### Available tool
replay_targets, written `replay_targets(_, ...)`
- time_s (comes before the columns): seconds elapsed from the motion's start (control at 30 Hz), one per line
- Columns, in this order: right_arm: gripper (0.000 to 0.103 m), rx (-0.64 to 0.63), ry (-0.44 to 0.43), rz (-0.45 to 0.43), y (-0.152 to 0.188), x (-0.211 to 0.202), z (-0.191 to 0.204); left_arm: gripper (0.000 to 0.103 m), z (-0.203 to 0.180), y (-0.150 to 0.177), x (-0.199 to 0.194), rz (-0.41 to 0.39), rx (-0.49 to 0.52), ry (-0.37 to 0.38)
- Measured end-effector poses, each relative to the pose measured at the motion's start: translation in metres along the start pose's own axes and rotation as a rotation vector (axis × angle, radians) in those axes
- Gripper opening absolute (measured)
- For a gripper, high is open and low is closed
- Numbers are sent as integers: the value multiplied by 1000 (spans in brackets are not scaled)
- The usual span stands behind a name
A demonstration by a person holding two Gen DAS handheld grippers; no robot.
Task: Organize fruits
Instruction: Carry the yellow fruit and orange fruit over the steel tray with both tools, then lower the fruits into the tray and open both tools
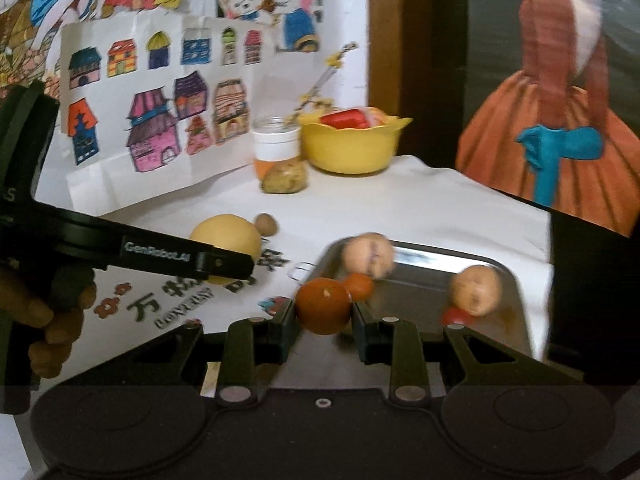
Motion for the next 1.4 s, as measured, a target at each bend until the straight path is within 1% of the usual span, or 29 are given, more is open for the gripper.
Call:
replay_targets(0.33,32,51,84,-3,21,-23,-43,58,-53,15,8,36,58,69)
replay_targets(0.63,32,88,113,3,38,-29,-69,58,-83,30,20,78,99,97)
replay_targets(0.8,32,101,120,12,44,-27,-77,58,-90,35,28,104,118,97)
replay_targets(1.03,32,111,117,18,48,-21,-82,58,-92,36,31,108,138,78)
replay_targets(1.4,32,76,104,36,43,-8,-76,58,-92,36,33,106,153,70)
Point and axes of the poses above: each gripper's, at about its wrist camera, not at the fingertips, and x roughly the way its jaws point, z to its left, y to its underside, the point moved 5 cm from there along x, roughly the way its jaws point
